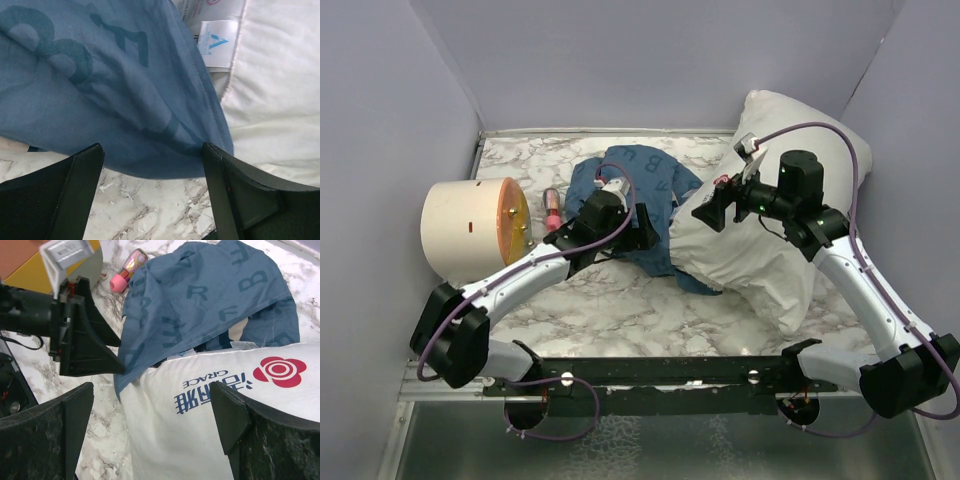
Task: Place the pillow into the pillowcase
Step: Adjust the pillow at the center of the board.
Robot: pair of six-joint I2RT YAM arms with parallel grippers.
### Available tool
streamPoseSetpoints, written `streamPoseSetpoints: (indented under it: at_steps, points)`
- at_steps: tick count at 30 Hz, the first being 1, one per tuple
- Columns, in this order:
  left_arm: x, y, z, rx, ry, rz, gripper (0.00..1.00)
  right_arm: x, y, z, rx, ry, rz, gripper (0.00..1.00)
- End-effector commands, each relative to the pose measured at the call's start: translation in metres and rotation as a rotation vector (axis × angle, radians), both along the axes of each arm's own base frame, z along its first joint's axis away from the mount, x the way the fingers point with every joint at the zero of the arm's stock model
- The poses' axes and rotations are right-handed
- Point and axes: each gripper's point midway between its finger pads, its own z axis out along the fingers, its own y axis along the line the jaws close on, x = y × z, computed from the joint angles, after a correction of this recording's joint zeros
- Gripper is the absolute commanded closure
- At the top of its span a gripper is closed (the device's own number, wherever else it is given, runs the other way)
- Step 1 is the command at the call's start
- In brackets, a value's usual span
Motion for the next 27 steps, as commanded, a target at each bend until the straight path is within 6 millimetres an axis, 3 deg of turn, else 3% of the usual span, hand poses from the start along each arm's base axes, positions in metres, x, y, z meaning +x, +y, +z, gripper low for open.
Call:
streamPoseSetpoints:
  at_steps: [1, 3, 6, 14, 18, 27]
  points:
    - [0.016, -0.014, -0.005, -0.015, -0.019, -0.006, 0.19, -0.007, 0.003, 0.002, -0.008, 0.001, 0.034, 0.01]
    - [0.024, -0.016, -0.007, -0.002, -0.024, 0.007, 0.20, -0.008, 0.002, 0.000, -0.011, 0.005, 0.037, 0.01]
    - [0.032, -0.016, -0.014, 0.028, -0.025, 0.020, 0.31, -0.010, 0.002, -0.001, -0.015, 0.010, 0.043, 0.01]
    - [0.026, -0.002, -0.012, 0.073, -0.035, 0.026, 0.81, -0.014, 0.003, -0.004, -0.020, 0.019, 0.058, 0.01]
    - [0.016, 0.016, -0.003, 0.104, -0.061, 0.050, 0.98, -0.015, 0.004, -0.006, -0.018, 0.031, 0.072, 0.01]
    - [-0.007, 0.050, 0.019, 0.158, -0.111, 0.083, 1.00, -0.015, 0.009, -0.006, -0.020, 0.045, 0.103, 0.01]
